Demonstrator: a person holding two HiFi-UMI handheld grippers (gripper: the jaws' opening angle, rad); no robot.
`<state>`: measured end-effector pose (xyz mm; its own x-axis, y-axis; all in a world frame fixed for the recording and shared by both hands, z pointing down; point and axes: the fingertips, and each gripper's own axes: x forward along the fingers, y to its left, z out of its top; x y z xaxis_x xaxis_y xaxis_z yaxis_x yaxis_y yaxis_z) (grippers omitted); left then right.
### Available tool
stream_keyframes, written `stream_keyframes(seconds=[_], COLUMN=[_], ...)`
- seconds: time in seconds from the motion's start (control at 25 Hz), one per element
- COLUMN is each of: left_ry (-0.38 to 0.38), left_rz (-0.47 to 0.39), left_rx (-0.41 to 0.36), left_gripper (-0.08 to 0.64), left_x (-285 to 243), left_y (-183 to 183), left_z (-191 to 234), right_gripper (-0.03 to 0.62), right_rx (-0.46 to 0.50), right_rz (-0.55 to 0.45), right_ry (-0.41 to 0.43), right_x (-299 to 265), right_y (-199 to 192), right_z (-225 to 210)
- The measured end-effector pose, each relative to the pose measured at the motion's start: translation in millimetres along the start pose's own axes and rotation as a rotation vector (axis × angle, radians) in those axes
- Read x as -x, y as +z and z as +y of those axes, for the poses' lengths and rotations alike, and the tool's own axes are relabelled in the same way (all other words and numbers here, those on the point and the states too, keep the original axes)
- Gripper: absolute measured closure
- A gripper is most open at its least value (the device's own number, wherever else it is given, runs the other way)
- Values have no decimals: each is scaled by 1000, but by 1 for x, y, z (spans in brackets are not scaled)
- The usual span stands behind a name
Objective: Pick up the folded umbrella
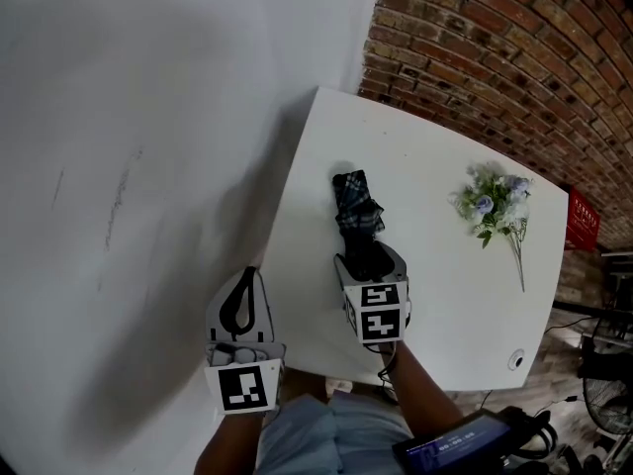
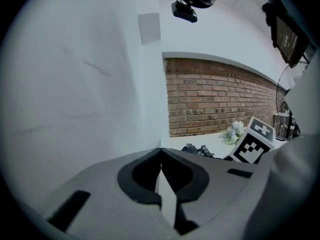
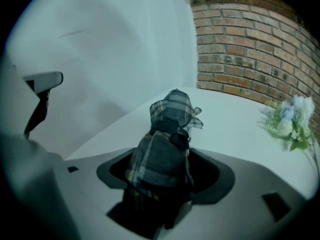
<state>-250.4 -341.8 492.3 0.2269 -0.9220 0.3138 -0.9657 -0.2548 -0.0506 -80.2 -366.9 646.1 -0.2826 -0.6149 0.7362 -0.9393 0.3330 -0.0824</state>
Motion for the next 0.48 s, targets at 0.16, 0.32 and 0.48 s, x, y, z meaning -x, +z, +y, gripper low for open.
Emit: stream_keyframes(seconds=[0.16,0.32,0.48], left_ry=[3,5,6], left_rz=[9,2,-1], left_rx=[5,3,6], left_gripper=[552,552,552], left_x=[0,1,2], left_y=[-3,-2,-1], left_z=[3,5,6], right_gripper=[290,308,322], right_rx=[0,3,7], right_rz=[2,3,10], right_ry=[-29,-46,-51], right_x=[-1,0,0], right_y=[0,0,-1], right_z=[-3,-3,-4])
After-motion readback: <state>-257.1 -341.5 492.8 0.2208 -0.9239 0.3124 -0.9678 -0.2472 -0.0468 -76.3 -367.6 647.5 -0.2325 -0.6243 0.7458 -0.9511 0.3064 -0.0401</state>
